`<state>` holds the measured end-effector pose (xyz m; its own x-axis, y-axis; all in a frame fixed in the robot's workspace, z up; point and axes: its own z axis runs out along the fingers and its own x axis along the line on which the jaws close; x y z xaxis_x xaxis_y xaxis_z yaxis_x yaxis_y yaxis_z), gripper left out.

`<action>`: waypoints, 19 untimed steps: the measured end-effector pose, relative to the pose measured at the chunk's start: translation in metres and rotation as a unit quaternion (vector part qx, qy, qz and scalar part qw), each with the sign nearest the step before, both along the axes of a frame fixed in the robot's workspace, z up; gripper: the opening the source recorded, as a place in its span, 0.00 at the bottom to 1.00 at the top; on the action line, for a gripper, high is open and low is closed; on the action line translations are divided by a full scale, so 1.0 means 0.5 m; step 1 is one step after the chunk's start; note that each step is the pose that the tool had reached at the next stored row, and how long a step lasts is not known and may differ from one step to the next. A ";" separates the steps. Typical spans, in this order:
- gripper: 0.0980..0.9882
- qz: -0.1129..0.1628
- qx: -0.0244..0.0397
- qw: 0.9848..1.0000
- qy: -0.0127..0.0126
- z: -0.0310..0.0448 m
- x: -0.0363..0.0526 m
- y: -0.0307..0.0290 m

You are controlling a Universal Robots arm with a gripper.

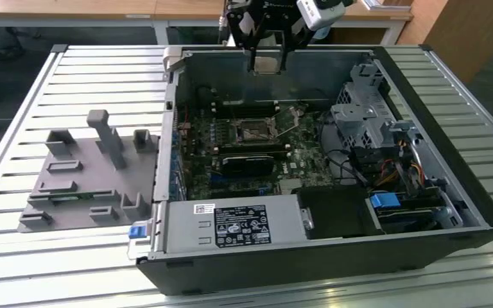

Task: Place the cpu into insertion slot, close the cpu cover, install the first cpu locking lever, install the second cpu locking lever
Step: 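Place the cpu into insertion slot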

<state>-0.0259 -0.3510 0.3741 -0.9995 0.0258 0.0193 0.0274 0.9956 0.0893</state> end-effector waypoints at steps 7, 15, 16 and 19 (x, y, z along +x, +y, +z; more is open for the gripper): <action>0.48 -0.017 0.000 1.000 0.000 0.000 0.000 0.001; 0.48 -0.056 -0.001 0.998 0.000 -0.001 0.000 0.002; 0.48 -0.060 -0.001 0.998 0.000 -0.001 0.000 0.003; 0.48 -0.075 -0.002 0.997 0.000 -0.002 0.000 0.003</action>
<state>-0.0259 -0.3496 0.3733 -0.9843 0.1754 0.0188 0.1764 0.9806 0.0854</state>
